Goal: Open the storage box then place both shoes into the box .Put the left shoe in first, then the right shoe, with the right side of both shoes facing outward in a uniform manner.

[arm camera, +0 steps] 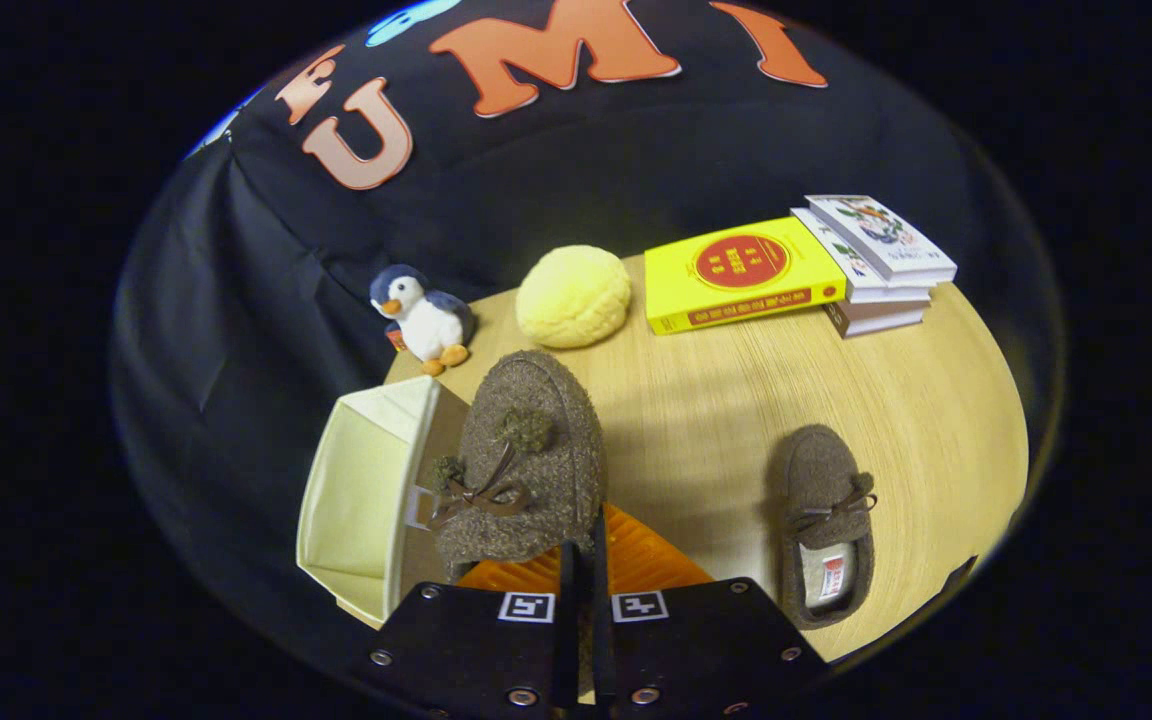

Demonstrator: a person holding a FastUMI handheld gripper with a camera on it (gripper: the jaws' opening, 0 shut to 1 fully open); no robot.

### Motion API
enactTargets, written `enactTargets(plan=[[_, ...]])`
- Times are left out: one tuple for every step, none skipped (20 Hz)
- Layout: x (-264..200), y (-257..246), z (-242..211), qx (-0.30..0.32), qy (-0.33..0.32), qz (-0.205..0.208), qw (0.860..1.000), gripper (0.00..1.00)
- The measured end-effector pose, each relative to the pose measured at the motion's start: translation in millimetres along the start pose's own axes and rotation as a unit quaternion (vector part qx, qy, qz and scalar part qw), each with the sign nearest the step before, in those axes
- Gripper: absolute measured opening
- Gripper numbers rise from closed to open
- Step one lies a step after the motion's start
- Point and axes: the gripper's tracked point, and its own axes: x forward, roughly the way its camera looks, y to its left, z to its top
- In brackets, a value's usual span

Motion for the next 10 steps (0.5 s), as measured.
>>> enactTargets(plan=[[-6.4, 12.9, 6.7, -0.004, -0.004, 0.007, 1.000, 0.07], [-11.3, 27.8, 10.5, -0.008, -0.005, 0.015, 1.000, 0.06], [-14.4, 41.4, 15.0, -0.013, -0.008, 0.022, 1.000, 0.06], [-15.7, 55.7, 18.5, -0.019, -0.011, 0.029, 0.999, 0.07], [-15.7, 68.7, 19.8, -0.024, -0.011, 0.035, 0.999, 0.07], [-15.0, 83.4, 20.2, -0.028, -0.011, 0.042, 0.999, 0.07], [-13.2, 96.8, 20.9, -0.032, -0.009, 0.049, 0.998, 0.07], [-10.9, 110.9, 19.2, -0.036, -0.005, 0.056, 0.998, 0.07], [-7.8, 124.7, 18.0, -0.040, -0.002, 0.063, 0.997, 0.07], [-3.9, 140.5, 15.8, -0.043, 0.002, 0.071, 0.996, 0.07]])
